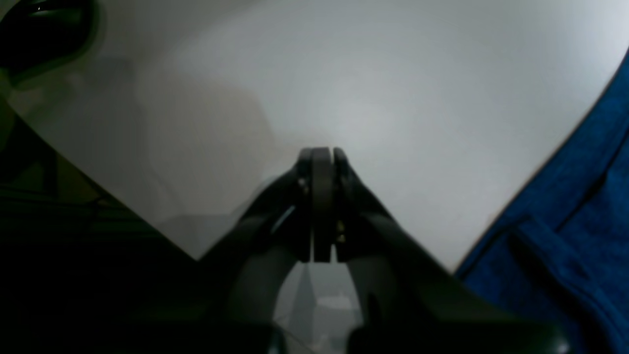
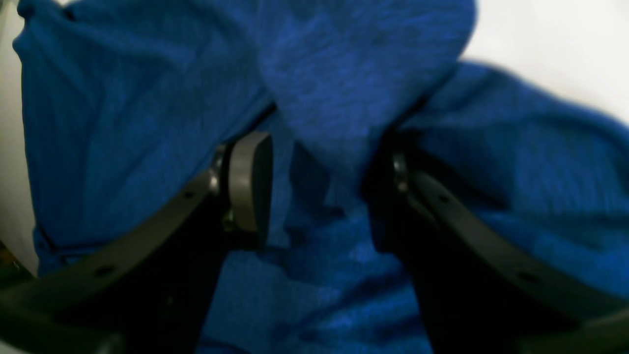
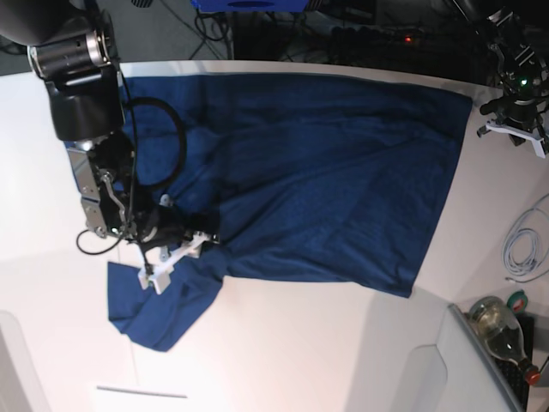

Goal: Layout the t-shirt on the table in an organized manner, then fold the t-shirt properly

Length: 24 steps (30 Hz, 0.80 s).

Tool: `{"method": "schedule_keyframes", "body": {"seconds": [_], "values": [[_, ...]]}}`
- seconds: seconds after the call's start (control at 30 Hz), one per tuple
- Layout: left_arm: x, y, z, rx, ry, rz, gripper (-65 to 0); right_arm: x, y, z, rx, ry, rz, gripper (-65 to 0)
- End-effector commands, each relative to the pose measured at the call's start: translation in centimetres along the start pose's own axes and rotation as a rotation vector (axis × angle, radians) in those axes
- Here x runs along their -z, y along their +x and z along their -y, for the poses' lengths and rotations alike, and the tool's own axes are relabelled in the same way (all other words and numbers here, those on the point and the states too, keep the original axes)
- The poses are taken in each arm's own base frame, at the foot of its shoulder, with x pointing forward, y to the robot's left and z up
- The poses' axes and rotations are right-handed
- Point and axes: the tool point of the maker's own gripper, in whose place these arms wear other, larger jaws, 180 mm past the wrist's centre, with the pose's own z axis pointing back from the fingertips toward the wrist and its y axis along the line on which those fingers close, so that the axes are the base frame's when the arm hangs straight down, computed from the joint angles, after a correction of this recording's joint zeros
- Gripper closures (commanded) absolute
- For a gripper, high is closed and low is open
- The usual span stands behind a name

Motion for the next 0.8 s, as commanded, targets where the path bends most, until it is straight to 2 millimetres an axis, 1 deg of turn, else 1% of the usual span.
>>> {"method": "schedule_keyframes", "body": {"seconds": [0.0, 0.07, 0.13, 0.23, 0.3, 0.4, 0.47, 0.53, 0.57, 0.6, 0.7, 0.77], "values": [[0.0, 1.8, -0.6, 0.008, 0.012, 0.048, 0.0, -1.2, 4.7, -1.2, -0.005, 0.019, 0.122, -29.0], [0.0, 1.8, -0.6, 0.008, 0.012, 0.049, 0.0, -2.0, 6.1, -1.1, 0.013, -0.008, 0.160, -29.1], [0.0, 1.8, -0.6, 0.008, 0.012, 0.049, 0.0, -2.6, 8.2, -1.3, 0.020, -0.018, 0.210, -29.3], [0.2, 2.2, -0.4, 0.001, 0.011, 0.057, 0.0, -2.2, 10.2, -0.4, 0.051, -0.059, 0.232, -29.3], [0.2, 2.3, -0.5, 0.000, 0.011, 0.058, 0.0, -1.2, 10.8, 1.0, 0.083, -0.101, 0.211, -29.3], [0.2, 2.3, -0.4, 0.000, 0.012, 0.058, 0.0, 0.4, 10.7, 3.8, 0.127, -0.179, 0.192, -29.3], [0.2, 2.3, -0.4, 0.000, 0.012, 0.058, 0.0, 0.9, 10.8, 5.4, 0.150, -0.226, 0.214, -29.3], [0.2, 2.3, -0.4, 0.000, 0.012, 0.058, 0.0, 1.1, 10.9, 6.5, 0.161, -0.258, 0.228, -29.3], [0.2, 2.3, -0.4, 0.000, 0.012, 0.058, 0.0, 1.1, 11.0, 6.7, 0.162, -0.263, 0.236, -29.3], [0.2, 2.3, -0.4, 0.000, 0.012, 0.058, 0.0, 1.1, 11.1, 6.5, 0.156, -0.252, 0.239, -29.3], [0.2, 2.3, -0.4, 0.002, 0.011, 0.057, 0.0, 1.4, 11.2, 5.4, 0.138, -0.204, 0.235, -29.3], [0.2, 2.3, -0.4, 0.002, 0.011, 0.057, 0.0, 2.1, 10.8, 3.9, 0.131, -0.170, 0.229, -29.3]]}}
